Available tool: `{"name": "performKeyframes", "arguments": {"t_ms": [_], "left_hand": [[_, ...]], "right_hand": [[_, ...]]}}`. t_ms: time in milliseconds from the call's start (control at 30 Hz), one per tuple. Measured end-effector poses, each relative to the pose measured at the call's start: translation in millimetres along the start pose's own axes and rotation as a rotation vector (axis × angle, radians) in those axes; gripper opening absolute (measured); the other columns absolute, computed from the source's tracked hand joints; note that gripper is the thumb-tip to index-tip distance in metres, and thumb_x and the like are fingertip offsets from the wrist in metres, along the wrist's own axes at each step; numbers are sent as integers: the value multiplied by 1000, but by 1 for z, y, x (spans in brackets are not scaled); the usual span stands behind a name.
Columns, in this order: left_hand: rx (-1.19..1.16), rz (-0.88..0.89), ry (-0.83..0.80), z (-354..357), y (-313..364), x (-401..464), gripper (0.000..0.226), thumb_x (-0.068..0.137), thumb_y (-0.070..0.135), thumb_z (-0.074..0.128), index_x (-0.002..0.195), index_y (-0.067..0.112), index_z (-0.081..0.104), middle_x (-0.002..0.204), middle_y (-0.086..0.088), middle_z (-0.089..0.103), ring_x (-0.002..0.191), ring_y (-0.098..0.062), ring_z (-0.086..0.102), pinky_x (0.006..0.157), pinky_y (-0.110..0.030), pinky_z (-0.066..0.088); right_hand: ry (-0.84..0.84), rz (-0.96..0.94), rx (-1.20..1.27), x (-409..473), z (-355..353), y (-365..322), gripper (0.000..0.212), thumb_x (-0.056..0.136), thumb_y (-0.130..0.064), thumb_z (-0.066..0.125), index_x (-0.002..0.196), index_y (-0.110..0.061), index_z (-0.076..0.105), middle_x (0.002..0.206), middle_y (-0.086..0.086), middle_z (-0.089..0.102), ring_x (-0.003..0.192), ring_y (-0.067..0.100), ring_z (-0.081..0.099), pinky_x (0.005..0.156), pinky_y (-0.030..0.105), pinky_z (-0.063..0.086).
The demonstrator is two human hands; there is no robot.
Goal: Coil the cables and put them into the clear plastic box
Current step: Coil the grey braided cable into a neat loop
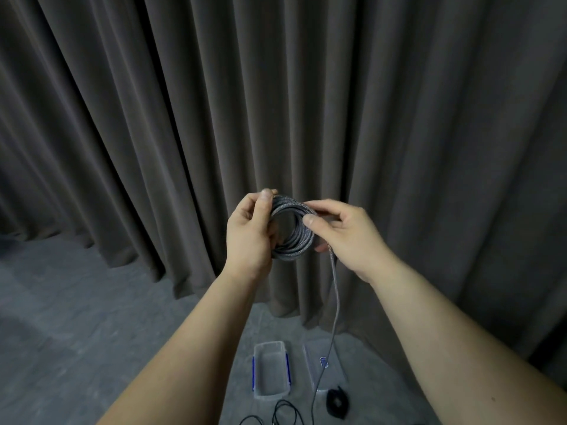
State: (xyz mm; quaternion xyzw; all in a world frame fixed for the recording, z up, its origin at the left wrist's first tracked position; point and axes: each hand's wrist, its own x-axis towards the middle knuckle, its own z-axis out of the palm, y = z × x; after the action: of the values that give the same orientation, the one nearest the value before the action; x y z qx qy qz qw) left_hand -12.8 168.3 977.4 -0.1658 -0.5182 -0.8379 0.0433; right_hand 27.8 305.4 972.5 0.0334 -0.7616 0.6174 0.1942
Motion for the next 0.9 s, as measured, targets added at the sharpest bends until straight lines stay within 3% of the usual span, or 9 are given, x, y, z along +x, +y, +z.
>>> {"name": "performKeyframes", "arguments": {"t_ms": [100,200,267,333,400,500,600,800,900], "left_hand": [[-22,-9,5,5,-8,1,18,100,19,50,86,10,58,53,6,42,39,-4,29,40,-20,24],[-20,-35,22,15,-19,-1,18,100,19,51,84,12,57,56,5,41,39,-4,28,40,-20,23],[-10,-51,25,21,-24,-2,18,100,19,50,84,13,57,53,6,39,39,-4,28,40,-21,25],[-16,-70,46,25,-28,-2,17,99,19,51,84,13,56,52,6,40,40,-5,30,40,-21,27],[-42,-88,86,26,-29,0,16,98,20,52,84,12,56,53,6,41,40,-4,30,40,-21,26],[-47,-102,107,30,-34,1,15,98,21,53,87,11,55,51,7,39,40,-5,29,40,-22,25],[-57,-115,82,35,-38,-2,16,99,21,52,87,12,56,52,5,38,40,-6,29,41,-22,26],[-48,-106,-5,41,-39,-5,18,100,27,49,94,11,56,52,2,40,42,-9,33,43,-21,32],[-61,-101,-23,45,-41,-9,18,100,28,50,94,12,55,50,2,41,40,-9,36,43,-21,34]], "right_hand": [[116,-83,-14,0,-5,9,21,85,-12,69,103,-23,69,98,6,69,74,9,63,72,26,52],[313,-298,-238,2,-4,16,19,84,-16,67,102,-17,74,93,-3,68,79,8,65,77,23,51],[371,-428,-392,-2,-2,18,27,86,-18,60,110,-16,72,99,-4,67,87,9,65,81,24,51],[251,-425,-485,-7,-6,18,42,86,-24,55,127,-18,61,122,-4,61,107,9,60,93,25,47],[-3,-287,-579,-12,-15,18,72,81,-38,62,147,-25,36,146,-9,40,132,6,41,109,23,34],[-195,-170,-709,-16,-24,20,107,71,-43,77,152,-33,7,157,-14,17,141,3,23,114,24,26],[-137,-180,-699,-15,-29,20,107,69,-42,80,152,-33,13,156,-13,24,140,6,29,112,27,31],[-93,-156,-594,-15,-45,11,108,56,-41,88,148,-29,32,147,-11,43,132,2,40,106,11,28],[-97,-140,-598,-16,-51,9,107,54,-43,89,146,-31,35,143,-11,49,129,4,45,106,16,33]]}}
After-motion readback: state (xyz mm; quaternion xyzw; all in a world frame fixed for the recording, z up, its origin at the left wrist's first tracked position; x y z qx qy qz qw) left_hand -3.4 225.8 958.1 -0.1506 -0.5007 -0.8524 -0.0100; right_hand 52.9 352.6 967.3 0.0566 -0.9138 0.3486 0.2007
